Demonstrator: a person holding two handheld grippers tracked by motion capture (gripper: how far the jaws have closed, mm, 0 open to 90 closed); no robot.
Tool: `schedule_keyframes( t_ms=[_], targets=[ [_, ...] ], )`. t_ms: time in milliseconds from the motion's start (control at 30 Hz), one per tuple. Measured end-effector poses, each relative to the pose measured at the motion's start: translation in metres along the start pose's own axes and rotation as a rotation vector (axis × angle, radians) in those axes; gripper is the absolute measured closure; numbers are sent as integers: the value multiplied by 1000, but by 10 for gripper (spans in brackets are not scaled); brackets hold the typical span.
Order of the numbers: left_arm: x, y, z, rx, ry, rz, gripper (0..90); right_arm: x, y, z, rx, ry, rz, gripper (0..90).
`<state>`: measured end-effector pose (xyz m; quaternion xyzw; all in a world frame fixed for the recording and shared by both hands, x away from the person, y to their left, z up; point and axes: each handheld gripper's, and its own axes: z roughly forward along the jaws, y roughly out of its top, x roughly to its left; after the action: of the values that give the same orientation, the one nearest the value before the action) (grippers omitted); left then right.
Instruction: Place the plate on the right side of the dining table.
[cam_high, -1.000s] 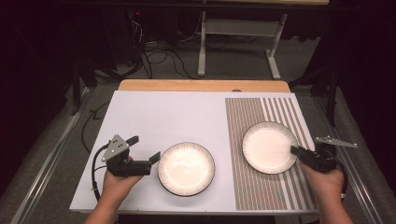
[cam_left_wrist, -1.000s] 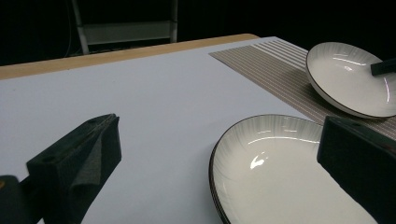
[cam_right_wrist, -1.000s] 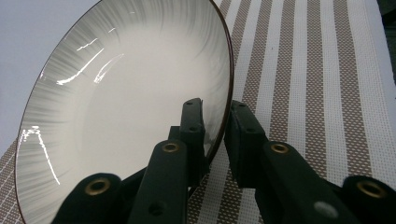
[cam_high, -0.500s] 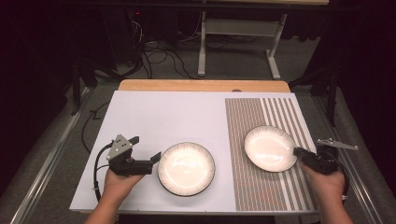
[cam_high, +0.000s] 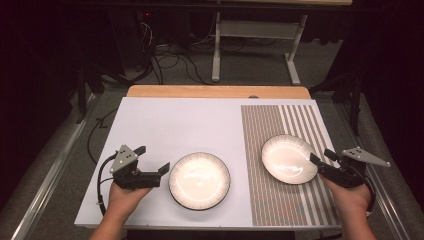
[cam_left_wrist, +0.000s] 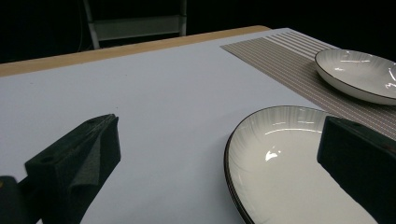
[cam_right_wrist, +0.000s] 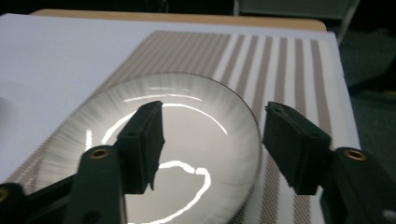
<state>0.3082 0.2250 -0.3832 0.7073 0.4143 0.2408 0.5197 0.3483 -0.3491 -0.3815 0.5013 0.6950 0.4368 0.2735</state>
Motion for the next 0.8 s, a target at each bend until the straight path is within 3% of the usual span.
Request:
schedule_keyframes(
  t_ms=[167,400,600,800],
  targets=[
    [-3,1,-4,-7,-3,11,3,28,7,-4,-53,77,-72,177],
    [-9,4,-8,-27,-15,29,2,78,15,-6,-106,195,-160,16],
    [-14,4,-11,-40,-19,43,2,112,18,-4,-130,265,-188,6],
    [-13,4,-15,-59,-15,40,2,118,16,-3,-129,277,-210,6]
  ],
)
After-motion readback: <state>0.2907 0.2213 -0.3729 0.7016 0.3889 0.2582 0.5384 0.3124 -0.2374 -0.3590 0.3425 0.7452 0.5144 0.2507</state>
